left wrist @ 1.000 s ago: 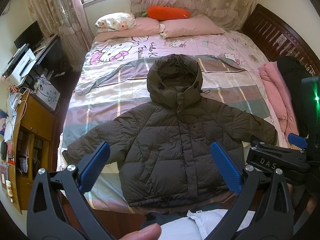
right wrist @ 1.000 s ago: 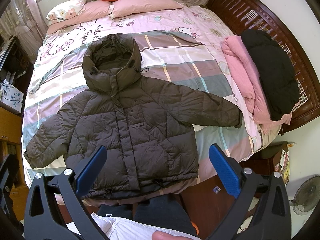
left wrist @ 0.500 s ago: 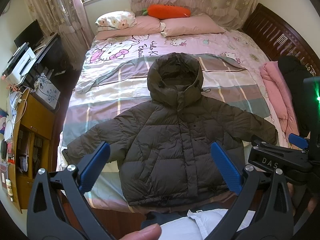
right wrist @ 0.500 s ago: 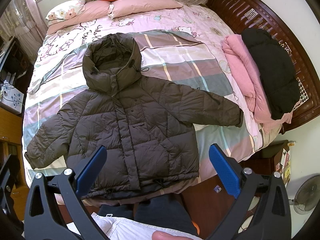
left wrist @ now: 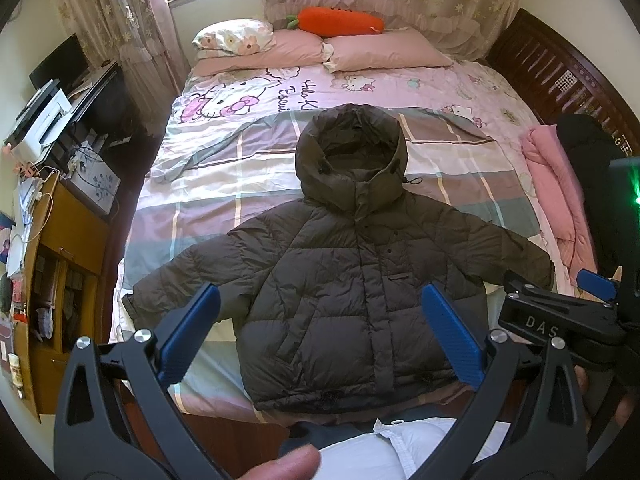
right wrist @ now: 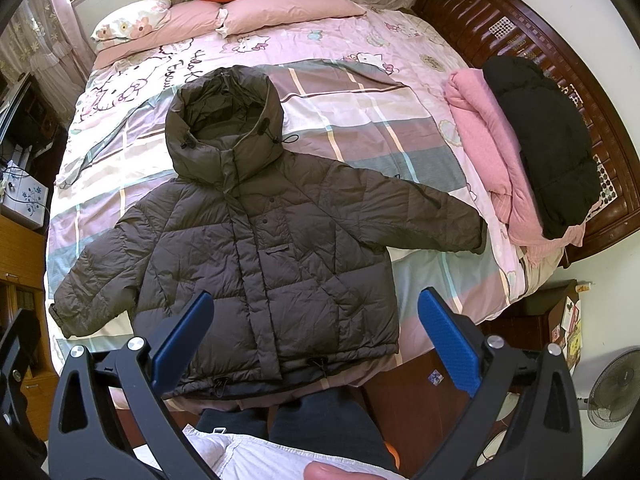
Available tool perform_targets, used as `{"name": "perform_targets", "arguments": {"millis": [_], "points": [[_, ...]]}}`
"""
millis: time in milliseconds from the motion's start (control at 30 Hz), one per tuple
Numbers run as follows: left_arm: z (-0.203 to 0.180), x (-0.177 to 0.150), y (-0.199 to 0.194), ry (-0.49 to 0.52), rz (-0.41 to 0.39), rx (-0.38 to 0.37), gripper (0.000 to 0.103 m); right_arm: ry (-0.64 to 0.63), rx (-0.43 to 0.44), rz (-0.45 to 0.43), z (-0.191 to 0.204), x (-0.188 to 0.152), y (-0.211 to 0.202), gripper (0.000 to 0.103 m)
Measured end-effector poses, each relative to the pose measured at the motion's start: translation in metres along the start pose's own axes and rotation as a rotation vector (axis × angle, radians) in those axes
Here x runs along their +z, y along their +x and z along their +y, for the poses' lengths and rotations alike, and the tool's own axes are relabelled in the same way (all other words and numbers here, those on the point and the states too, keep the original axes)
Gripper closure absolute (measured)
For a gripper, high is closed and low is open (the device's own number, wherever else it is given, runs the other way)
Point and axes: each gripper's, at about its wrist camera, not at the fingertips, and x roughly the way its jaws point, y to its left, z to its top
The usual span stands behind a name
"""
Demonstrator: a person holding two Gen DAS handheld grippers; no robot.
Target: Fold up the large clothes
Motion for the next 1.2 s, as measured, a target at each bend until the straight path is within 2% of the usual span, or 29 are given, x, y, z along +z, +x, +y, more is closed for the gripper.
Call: {"name": "perform_targets", "arguments": {"millis": [167,267,433,567,633,733,867,933,967,1000,1033,1067,1133,1167,1200], "points": [[0.010,-0.015,0.008,-0.015,-0.025,-0.013,0.002,0.001,0.000,0.005,0.000,0.001,0.001,0.001],[0.002,-0.006,0.006,-0.006,-0.033,-0.025,0.002,-0.003,0.002,0.009,0.004,-0.002,0.001,0.001],[-0.002,-0.008,0.004,-0.012,-0.024,-0.054,0.002,-0.008,0.020,0.005,0.006,-0.003,0.006,0.001],[0.002,-0.006,0.020,-0.032,0.005,-0.051,0.002,0.017,0.028,-0.089,-0.012,-0.002,0.005,0.001],[0.002,-0.008,0.037,-0.042,0.050,-0.077,0.002,0.068,0.101,-0.093,-0.034,-0.001,0.013,0.001],[-0.006,-0.015,0.060,-0.032,0.087,-0.132,0.002,0.246,0.204,0.011,-0.088,-0.008,0.042,0.001],[-0.042,-0.023,0.109,0.041,0.182,-0.185,0.002,0.563,0.242,0.093,-0.184,-0.044,0.097,0.001],[-0.075,-0.028,0.142,0.100,0.222,-0.133,0.013,0.728,0.273,0.144,-0.234,-0.066,0.132,0.002],[-0.087,-0.029,0.155,0.125,0.242,-0.102,0.046,0.817,0.308,0.168,-0.265,-0.078,0.157,0.003],[-0.107,-0.032,0.176,0.155,0.284,-0.065,0.076,0.876,0.306,0.186,-0.289,-0.084,0.179,0.009],[-0.119,-0.035,0.193,0.159,0.317,-0.052,0.079,0.919,0.296,0.188,-0.310,-0.087,0.198,0.012],[-0.130,-0.038,0.211,0.147,0.345,-0.046,0.079,0.965,0.301,0.170,-0.333,-0.089,0.221,0.013],[-0.156,-0.046,0.253,0.095,0.390,-0.049,0.067,1.031,0.308,0.156,-0.371,-0.087,0.269,0.014],[-0.169,-0.052,0.275,0.067,0.407,-0.050,0.042,1.055,0.323,0.148,-0.387,-0.086,0.294,0.016],[-0.180,-0.058,0.295,0.036,0.417,-0.042,0.034,1.080,0.350,0.140,-0.401,-0.082,0.318,0.017]]}}
